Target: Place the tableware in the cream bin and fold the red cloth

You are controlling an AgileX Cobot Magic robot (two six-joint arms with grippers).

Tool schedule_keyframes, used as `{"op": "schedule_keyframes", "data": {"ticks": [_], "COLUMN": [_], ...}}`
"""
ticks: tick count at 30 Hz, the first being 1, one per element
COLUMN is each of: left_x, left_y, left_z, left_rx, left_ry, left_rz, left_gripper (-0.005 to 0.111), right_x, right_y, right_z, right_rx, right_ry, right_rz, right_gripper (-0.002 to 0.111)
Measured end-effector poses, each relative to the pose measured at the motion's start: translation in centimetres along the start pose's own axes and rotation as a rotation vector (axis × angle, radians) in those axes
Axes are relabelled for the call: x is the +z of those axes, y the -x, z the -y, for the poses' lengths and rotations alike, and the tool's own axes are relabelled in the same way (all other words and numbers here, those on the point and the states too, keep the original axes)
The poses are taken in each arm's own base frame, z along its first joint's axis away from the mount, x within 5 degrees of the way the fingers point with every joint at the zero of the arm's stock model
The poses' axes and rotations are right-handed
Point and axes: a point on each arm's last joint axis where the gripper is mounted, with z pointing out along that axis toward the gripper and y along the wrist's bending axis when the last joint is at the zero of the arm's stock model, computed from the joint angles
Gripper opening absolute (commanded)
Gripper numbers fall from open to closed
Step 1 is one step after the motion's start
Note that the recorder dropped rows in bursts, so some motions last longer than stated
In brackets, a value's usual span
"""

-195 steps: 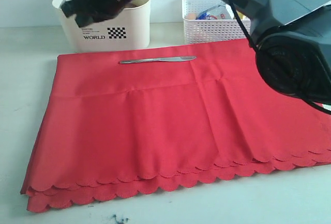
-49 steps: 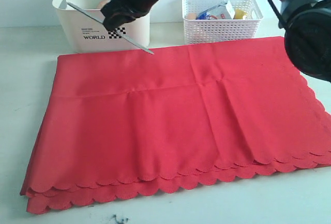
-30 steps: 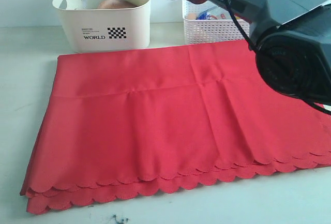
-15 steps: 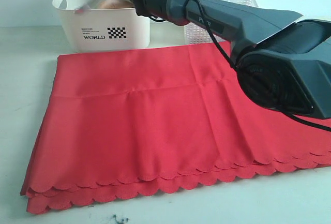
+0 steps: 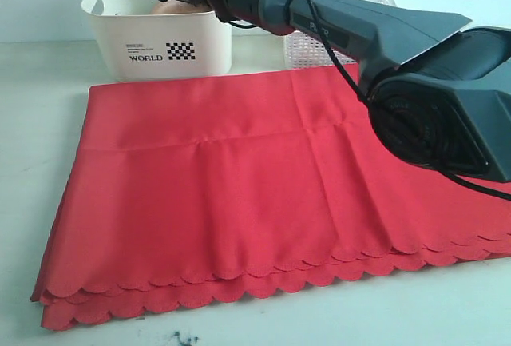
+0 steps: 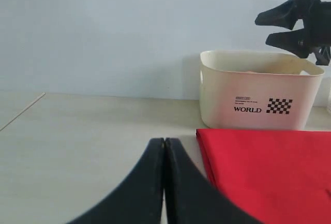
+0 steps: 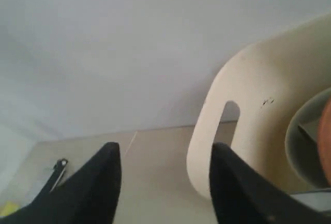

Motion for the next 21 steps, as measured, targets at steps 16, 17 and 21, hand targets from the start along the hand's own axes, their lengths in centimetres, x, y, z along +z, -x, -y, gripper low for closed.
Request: {"op": "schedule_keyframes", "data": {"ticks": [16, 17, 21], "left_x": [0.0, 0.0, 0.0], "left_y": [0.0, 0.0, 0.0], "left_z": [0.0, 0.0, 0.0], "left_rx": [0.0, 0.0, 0.0], "left_ry": [0.0, 0.0, 0.0], "left_rz": [0.0, 0.0, 0.0], "left_gripper": [0.002, 0.002, 0.002], "right_x": [-1.2, -1.3, -1.8], "right_y": [-4.2, -4.3, -4.4], "right_z": [-0.1, -0.1, -0.6], "right_rx": [-0.233, -0.237, -0.255], "right_ry": [0.056, 0.057, 0.071], "right_rz": [-0.489, -0.509, -0.567], "right_gripper": [0.0, 0.0, 0.0]}}
